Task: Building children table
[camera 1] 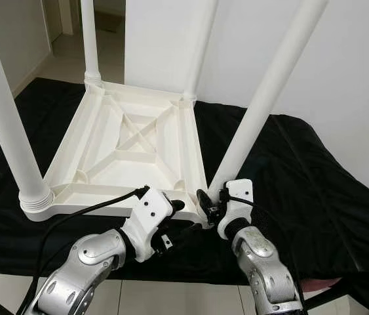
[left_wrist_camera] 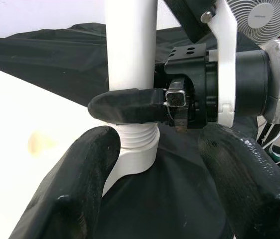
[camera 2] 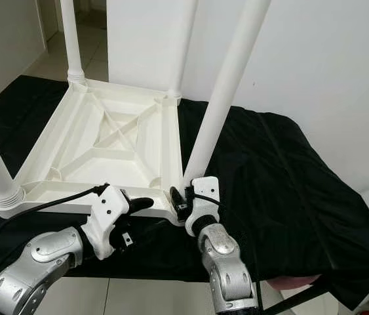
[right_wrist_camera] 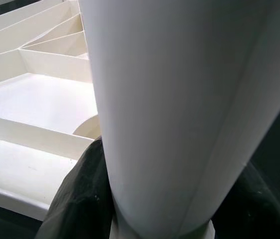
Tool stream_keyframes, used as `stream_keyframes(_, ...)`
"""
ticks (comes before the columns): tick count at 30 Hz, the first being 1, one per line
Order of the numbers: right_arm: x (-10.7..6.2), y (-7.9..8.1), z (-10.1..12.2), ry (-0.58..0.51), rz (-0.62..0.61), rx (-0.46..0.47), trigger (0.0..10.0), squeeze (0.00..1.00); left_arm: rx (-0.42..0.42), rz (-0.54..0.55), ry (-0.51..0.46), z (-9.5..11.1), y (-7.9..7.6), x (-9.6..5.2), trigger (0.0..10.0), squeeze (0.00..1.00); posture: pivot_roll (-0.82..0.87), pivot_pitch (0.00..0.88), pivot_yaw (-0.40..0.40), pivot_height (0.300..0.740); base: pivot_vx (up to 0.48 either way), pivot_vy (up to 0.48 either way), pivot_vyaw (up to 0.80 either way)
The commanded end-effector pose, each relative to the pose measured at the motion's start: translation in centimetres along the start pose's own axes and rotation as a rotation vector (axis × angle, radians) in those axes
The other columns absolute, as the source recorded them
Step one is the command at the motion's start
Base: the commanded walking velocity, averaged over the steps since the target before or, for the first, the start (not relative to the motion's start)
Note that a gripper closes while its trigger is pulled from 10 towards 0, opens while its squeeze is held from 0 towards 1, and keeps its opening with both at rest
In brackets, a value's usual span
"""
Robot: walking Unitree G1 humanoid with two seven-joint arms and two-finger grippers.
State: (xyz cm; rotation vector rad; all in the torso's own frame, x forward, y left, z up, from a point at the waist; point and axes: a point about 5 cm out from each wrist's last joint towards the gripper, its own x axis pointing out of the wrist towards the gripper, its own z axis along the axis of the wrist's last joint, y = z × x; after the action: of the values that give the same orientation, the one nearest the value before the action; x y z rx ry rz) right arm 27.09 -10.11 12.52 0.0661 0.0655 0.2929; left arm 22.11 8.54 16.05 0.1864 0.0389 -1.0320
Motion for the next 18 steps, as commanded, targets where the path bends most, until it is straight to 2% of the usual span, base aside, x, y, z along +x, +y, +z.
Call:
stream_keyframes(1,-0.2,-0.2,-0.4,0.03,0.021,-0.002,10.0,0.0,0.003,0.019,0.008,-0.2,0.1,0.0,10.0,0.0,0.04,0.0,-0.152,0.74,0.0,0.0,0.0)
stream_keyframes(3,-0.2,-0.4,-0.1,0.018,0.029,-0.007,10.0,0.0,0.006,0.015,0.008,-0.2,0.1,0.0,10.0,0.0,0.04,0.0,-0.146,0.74,0.0,0.0,0.0)
stream_keyframes(4,-0.3,-0.7,0.1,0.008,0.046,-0.004,10.0,1.0,0.009,0.013,0.009,-0.2,0.1,0.0,10.0,0.0,0.04,0.0,-0.141,0.74,0.0,0.0,0.0)
stream_keyframes(8,-0.4,-1.2,0.6,-0.015,0.07,-0.01,10.0,1.0,0.011,0.013,0.008,-0.2,0.2,0.1,10.0,0.0,0.04,0.0,-0.141,0.74,0.0,0.0,0.0)
stream_keyframes(11,-0.5,-2.5,1.2,-0.044,0.157,-0.056,10.0,1.0,0.013,0.013,0.003,-0.1,0.4,0.2,10.0,0.0,0.03,0.0,-0.132,0.74,0.0,0.0,0.0)
stream_keyframes(14,-0.5,-2.9,1.4,-0.048,0.207,-0.073,10.0,1.0,0.015,0.011,0.002,0.0,0.4,0.2,10.0,0.0,0.03,0.0,-0.127,0.74,0.0,0.0,0.0)
stream_keyframes(15,-0.6,-3.4,1.6,-0.051,0.274,-0.093,10.0,0.0,0.015,0.009,0.003,0.0,0.4,0.2,10.0,0.0,0.03,0.0,-0.122,0.74,0.0,0.0,0.0)
stream_keyframes(16,-0.6,-3.4,1.6,-0.051,0.274,-0.093,10.0,0.0,0.015,0.009,0.003,0.0,0.4,0.2,10.0,0.0,0.03,0.0,-0.122,0.74,0.0,0.0,0.0)
stream_keyframes(18,-0.5,-4.1,1.9,-0.065,0.36,-0.128,10.0,0.0,0.018,0.005,0.005,0.0,0.4,0.1,10.0,0.0,0.03,0.0,-0.115,0.74,0.0,0.0,0.0)
